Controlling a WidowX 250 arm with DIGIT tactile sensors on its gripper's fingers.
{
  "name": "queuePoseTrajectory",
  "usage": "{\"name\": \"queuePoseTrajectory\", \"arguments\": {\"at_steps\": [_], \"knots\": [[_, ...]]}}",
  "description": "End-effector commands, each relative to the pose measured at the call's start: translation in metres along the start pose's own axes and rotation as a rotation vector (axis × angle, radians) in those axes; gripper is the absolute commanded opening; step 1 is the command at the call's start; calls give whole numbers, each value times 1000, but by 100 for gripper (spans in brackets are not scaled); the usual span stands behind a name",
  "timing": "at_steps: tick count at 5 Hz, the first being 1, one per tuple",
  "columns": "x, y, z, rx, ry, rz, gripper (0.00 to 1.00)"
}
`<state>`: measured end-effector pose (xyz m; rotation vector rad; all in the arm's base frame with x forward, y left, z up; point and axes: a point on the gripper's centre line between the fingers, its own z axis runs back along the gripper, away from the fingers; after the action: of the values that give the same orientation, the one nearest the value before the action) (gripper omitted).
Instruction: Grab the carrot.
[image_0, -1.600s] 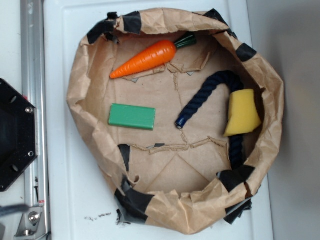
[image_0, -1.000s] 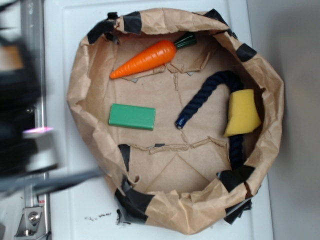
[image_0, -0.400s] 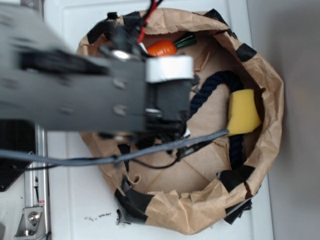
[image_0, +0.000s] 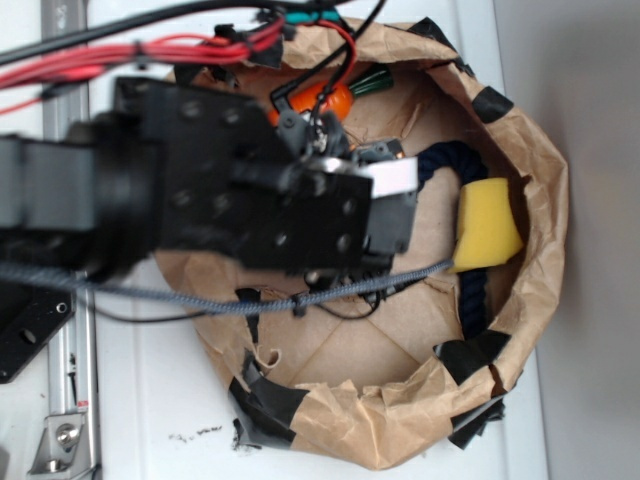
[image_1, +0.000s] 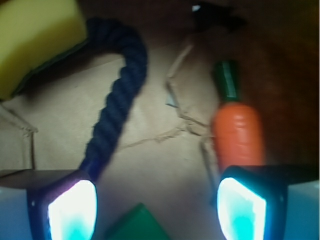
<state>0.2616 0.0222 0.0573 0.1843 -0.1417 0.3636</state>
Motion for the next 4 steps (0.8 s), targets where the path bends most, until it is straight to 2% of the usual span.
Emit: {"name": "queuePoseTrajectory", "arguments": {"at_steps": [1, 2, 3, 4], "knots": [[12, 63, -4, -64, 40, -29, 100], [11, 80, -14, -49, 91, -28, 100], [18, 75, -23, -7, 136, -102, 100], [23, 77, -31, -81, 162, -106, 100]]}}
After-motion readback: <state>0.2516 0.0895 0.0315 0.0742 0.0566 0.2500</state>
